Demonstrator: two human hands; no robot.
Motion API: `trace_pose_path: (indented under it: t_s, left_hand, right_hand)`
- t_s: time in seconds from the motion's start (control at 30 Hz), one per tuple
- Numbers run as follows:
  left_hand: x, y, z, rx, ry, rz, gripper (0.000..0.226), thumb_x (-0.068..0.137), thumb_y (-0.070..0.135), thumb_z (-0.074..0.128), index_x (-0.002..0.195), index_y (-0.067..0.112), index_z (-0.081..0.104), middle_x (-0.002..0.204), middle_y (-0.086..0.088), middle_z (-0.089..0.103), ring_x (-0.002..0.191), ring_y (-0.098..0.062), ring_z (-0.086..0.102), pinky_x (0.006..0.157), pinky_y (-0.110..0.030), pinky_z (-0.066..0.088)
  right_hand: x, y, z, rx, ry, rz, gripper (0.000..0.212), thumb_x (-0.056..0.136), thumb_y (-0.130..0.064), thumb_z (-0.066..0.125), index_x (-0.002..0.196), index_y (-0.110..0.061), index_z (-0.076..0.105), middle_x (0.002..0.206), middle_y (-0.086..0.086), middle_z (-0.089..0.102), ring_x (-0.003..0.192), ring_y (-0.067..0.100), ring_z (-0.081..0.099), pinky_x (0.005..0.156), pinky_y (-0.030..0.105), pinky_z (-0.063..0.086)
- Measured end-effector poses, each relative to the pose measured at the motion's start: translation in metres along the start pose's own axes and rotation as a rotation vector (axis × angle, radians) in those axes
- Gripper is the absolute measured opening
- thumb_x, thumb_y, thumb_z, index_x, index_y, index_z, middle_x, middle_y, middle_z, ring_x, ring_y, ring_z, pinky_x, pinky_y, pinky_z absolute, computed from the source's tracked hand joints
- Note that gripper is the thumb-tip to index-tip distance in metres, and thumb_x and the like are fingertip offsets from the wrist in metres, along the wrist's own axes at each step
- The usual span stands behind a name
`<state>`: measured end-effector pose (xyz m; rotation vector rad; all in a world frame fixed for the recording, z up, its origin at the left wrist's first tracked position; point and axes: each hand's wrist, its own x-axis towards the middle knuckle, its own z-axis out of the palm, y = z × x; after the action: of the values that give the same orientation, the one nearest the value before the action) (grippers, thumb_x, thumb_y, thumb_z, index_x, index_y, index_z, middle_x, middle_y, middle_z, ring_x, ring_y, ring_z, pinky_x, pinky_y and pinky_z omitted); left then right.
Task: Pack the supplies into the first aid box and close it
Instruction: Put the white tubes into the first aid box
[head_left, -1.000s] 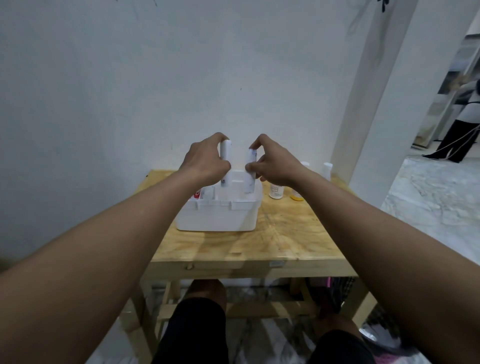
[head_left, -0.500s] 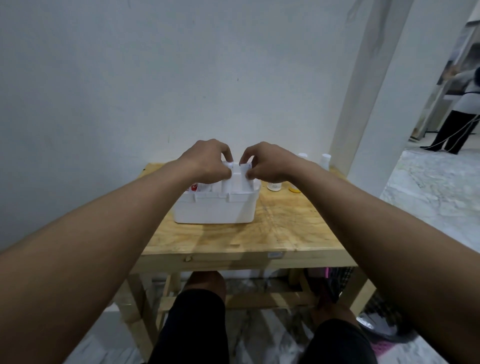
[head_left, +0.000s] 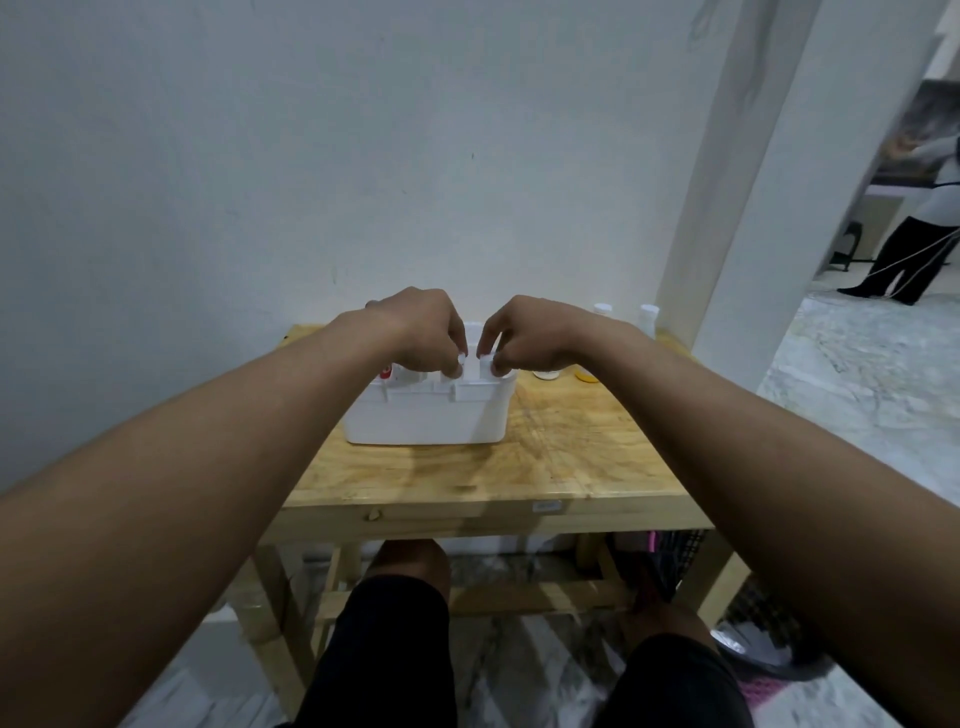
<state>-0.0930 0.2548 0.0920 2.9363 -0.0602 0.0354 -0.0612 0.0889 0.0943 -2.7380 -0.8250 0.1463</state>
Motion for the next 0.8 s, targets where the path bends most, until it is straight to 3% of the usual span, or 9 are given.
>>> trace_pose_path:
  t_s: [0.1, 0.27, 0.4, 0.6, 0.8]
  left_hand:
    - [-0.0016, 0.0000, -0.0018, 0.014, -0.023, -0.017, 0.019, 0.071, 0.039, 0.081, 0.088, 0.039, 0.075, 0.097, 0.011, 0.072, 0.087, -0.020, 0.069, 0.079, -0.040, 0.060]
    - [-0.0020, 0.0017, -0.0045, 0.026, -0.029, -0.006, 0.025, 0.076, 0.038, 0.081, 0.100, 0.033, 0.077, 0.098, 0.009, 0.071, 0.095, -0.019, 0.063, 0.093, -0.043, 0.053]
    - [-0.0006, 0.0021, -0.0045, 0.009, -0.060, -0.020, 0.026, 0.077, 0.040, 0.080, 0.102, 0.032, 0.078, 0.090, 0.013, 0.066, 0.094, -0.018, 0.062, 0.096, -0.043, 0.052]
    - [0.0032, 0.0000, -0.0039, -0.022, -0.044, -0.026, 0.027, 0.080, 0.040, 0.076, 0.104, 0.028, 0.079, 0.106, 0.005, 0.071, 0.098, -0.021, 0.061, 0.093, -0.042, 0.054]
    - [0.0018, 0.0009, -0.0043, -0.050, -0.042, -0.005, 0.025, 0.085, 0.030, 0.073, 0.108, 0.023, 0.079, 0.108, 0.003, 0.070, 0.097, -0.020, 0.060, 0.083, -0.034, 0.051]
  right_hand:
    - [-0.0005, 0.0004, 0.0006, 0.014, -0.017, 0.003, 0.026, 0.085, -0.019, 0.070, 0.110, -0.025, 0.073, 0.113, 0.000, 0.071, 0.103, 0.019, 0.064, 0.084, 0.032, 0.051]
    - [-0.0021, -0.0001, -0.0009, 0.074, -0.028, -0.004, 0.025, 0.087, -0.018, 0.067, 0.110, -0.021, 0.076, 0.104, -0.005, 0.070, 0.104, 0.016, 0.062, 0.081, 0.029, 0.046]
    - [-0.0030, 0.0001, -0.0030, 0.112, -0.028, 0.000, 0.025, 0.088, -0.016, 0.063, 0.109, -0.019, 0.077, 0.097, -0.012, 0.067, 0.103, 0.013, 0.059, 0.081, 0.027, 0.042]
    - [-0.0022, 0.0007, -0.0013, 0.112, -0.029, 0.003, 0.026, 0.088, -0.015, 0.061, 0.108, -0.018, 0.078, 0.104, -0.007, 0.069, 0.107, 0.015, 0.059, 0.087, 0.029, 0.045]
    - [-0.0004, 0.0023, -0.0018, 0.083, -0.031, 0.018, 0.024, 0.086, -0.014, 0.062, 0.102, -0.021, 0.080, 0.100, -0.009, 0.072, 0.102, 0.014, 0.062, 0.086, 0.029, 0.049]
